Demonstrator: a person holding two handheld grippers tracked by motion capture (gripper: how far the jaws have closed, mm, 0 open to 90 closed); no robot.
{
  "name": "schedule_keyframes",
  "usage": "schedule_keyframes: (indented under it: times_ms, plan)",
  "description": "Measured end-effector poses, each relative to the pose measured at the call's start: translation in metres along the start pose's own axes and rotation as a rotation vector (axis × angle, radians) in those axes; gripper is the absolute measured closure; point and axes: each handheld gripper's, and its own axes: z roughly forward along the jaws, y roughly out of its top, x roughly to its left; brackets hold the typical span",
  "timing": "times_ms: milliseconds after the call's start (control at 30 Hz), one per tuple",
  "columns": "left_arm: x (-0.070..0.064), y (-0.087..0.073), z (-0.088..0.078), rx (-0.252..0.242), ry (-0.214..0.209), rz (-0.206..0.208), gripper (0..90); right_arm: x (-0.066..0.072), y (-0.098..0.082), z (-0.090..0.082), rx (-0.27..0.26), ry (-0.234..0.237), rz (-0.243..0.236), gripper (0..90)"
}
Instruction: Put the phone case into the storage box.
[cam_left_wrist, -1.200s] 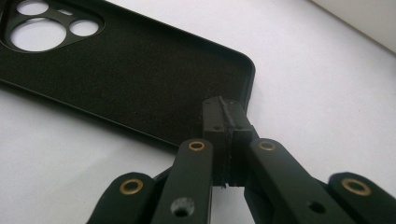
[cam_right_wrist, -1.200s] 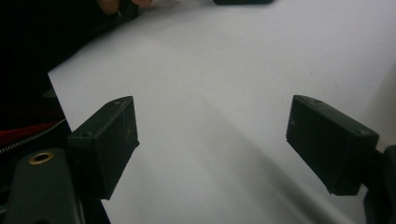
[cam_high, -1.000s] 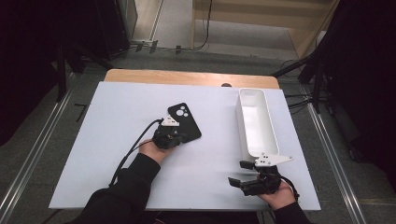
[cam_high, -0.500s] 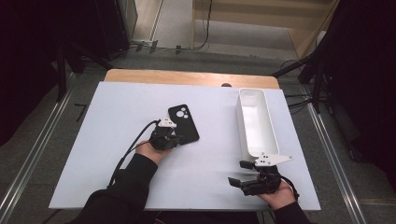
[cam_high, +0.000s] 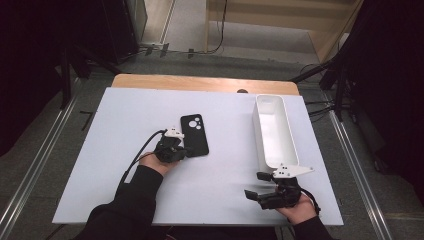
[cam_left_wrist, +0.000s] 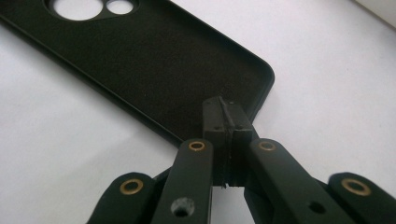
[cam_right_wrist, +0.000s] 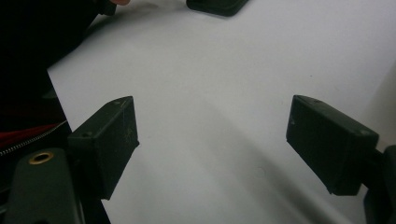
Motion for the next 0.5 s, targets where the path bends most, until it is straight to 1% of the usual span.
schedule_keyframes:
  times_ms: [100,133,233,400,500]
  plan:
    - [0.001,-0.002,-0.002,0.0,-0.002,-0.006,89.7,0.0,0.0,0.0,0.0,0.0,0.0,15.1]
    - [0.002,-0.003,-0.004,-0.002,-0.006,-0.019,89.7,0.0,0.0,0.0,-0.002,0.0,0.0,15.1]
    - [0.004,-0.005,-0.007,0.005,-0.003,-0.017,89.7,0.0,0.0,0.0,-0.002,0.0,0.001,15.1]
    - [0.008,-0.011,-0.015,0.011,-0.004,-0.028,89.7,0.0,0.0,0.0,-0.002,0.0,0.0,15.1]
    - [0.011,-0.015,-0.021,0.014,0.003,-0.033,89.7,0.0,0.0,0.0,-0.002,0.0,-0.001,15.1]
